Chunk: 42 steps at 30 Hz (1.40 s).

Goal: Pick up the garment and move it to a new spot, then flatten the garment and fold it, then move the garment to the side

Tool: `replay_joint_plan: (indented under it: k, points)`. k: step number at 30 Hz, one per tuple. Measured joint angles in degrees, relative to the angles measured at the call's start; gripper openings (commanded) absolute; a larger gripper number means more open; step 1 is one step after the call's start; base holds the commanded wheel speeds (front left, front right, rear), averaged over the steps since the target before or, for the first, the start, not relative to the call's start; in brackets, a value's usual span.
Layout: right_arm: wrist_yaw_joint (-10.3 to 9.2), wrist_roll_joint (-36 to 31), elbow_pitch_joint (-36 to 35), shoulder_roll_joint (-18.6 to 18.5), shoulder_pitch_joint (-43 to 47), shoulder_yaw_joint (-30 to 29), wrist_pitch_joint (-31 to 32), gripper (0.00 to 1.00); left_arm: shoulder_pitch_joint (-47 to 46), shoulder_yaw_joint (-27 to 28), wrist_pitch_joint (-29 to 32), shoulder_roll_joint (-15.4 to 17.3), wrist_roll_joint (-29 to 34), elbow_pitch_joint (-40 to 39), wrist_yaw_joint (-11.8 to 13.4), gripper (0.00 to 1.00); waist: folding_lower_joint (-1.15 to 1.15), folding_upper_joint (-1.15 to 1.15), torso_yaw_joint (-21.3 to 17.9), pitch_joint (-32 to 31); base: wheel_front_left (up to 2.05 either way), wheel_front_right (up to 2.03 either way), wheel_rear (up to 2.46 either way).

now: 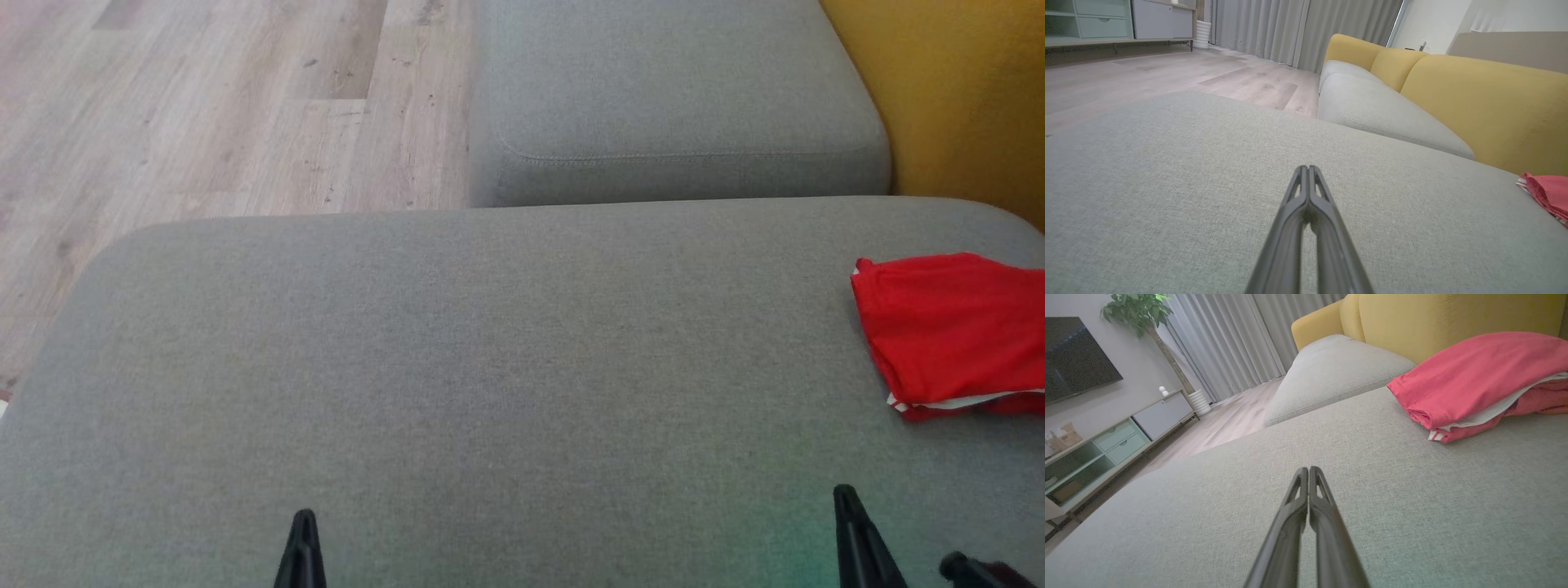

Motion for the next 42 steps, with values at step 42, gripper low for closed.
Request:
replay_joint_plan:
  k: [42]
  points:
    - [0.00,28.69,2.52,-0.23,-7.77,-2.96,5.88,0.00,-7.03,4.91,6.04,0.48,-29.54,3.32,-4.90,0.00,0.00,0.00,-1.51,2.63,0.00,0.00,0.00]
